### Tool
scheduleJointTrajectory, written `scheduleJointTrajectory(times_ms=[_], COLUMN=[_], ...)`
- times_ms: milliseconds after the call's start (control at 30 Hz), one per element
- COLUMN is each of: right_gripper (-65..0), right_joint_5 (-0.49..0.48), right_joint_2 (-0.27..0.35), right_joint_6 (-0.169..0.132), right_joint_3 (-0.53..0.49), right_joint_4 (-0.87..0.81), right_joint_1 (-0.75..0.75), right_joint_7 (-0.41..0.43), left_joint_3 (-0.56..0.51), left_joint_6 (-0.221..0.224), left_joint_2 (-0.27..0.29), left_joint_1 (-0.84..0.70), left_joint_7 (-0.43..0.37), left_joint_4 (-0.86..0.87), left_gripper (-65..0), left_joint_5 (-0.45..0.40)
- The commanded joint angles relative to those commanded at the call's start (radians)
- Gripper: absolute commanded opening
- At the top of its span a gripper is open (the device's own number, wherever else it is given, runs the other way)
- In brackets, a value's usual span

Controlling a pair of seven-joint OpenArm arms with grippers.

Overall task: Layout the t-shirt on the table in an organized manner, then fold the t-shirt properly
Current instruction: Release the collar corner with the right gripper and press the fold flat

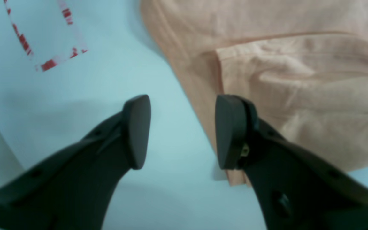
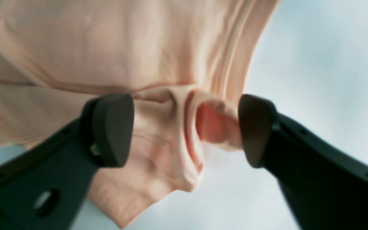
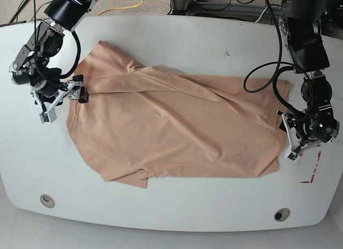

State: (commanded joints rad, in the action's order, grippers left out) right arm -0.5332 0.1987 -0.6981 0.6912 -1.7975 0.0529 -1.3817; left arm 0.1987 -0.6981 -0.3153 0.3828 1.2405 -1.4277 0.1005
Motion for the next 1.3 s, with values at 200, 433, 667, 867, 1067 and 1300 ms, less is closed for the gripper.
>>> scheduleJointTrajectory(times_ms=[200,433,667,867,1067,1300], right_gripper=[-1.4,-1.4,-1.4,-1.4,-17.3,-65.0], right_joint_5=[0.002,0.002,0.008,0.002,0.000,0.000], right_joint_2=[-0.048,-0.058,-0.077,-0.054,-0.049,-0.051], right_joint_6=[0.000,0.000,0.000,0.000,0.000,0.000], right_joint_3=[0.083,0.094,0.089,0.087,0.049,0.048], right_joint_4=[-0.086,-0.083,0.048,0.150,0.170,0.130], right_joint_1=[-0.061,-0.170,-0.196,-0.173,-0.158,-0.153], right_joint_7=[-0.015,-0.015,0.032,0.072,0.084,0.051], left_joint_3=[0.000,0.000,0.000,0.000,0.000,0.002], left_joint_6=[0.000,0.000,0.000,0.000,0.000,0.000], left_joint_2=[0.002,0.003,0.003,0.003,0.003,0.003], left_joint_1=[-0.035,-0.078,-0.100,-0.109,-0.110,-0.110], left_joint_7=[0.041,0.041,0.040,0.040,0.040,0.040], left_joint_4=[-0.077,-0.089,-0.089,-0.089,-0.089,-0.089], left_gripper=[-34.3,-34.3,-34.3,-34.3,-34.3,-34.3], left_joint_5=[0.002,0.005,0.005,0.006,0.006,0.005])
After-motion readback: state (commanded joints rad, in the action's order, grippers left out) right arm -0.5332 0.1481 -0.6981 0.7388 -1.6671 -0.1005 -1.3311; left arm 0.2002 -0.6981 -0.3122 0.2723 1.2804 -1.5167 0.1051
